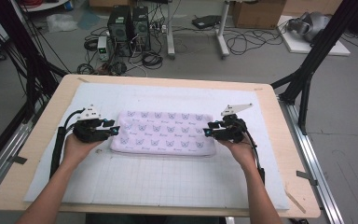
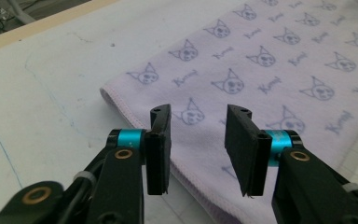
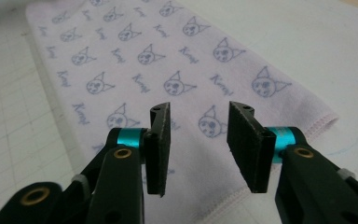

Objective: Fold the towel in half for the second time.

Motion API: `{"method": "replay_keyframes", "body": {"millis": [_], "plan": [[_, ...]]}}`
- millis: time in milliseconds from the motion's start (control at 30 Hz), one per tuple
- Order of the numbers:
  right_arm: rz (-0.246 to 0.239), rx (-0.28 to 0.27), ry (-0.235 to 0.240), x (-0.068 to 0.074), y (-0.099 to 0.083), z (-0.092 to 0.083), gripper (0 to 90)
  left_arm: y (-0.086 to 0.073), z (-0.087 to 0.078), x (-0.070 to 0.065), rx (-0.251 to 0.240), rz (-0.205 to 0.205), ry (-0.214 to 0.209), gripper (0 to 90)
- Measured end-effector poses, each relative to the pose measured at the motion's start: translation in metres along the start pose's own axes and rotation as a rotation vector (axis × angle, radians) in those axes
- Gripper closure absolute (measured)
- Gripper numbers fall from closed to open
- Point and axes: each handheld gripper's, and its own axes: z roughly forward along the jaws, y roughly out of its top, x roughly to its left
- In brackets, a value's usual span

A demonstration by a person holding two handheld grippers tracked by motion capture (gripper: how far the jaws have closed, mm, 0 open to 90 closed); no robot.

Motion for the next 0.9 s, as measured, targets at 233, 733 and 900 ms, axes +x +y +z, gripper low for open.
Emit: {"method": "replay_keyframes", "body": {"millis": [233, 733, 900], "plan": [[0.024, -0.059, -0.015, 0.012, -0.012, -0.01, 36.5, -0.004, -0.019, -0.015, -0.045, -0.014, -0.019, 44.2], [-0.002, -0.116, -0.095, 0.044, -0.03, -0.029, 12.3, -0.032, -0.042, -0.037, -0.024, 0.005, -0.003, 20.8], [-0.007, -0.123, -0.095, 0.056, -0.037, -0.033, 11.4, -0.038, -0.048, -0.042, -0.021, 0.01, 0.0, 16.6]]}}
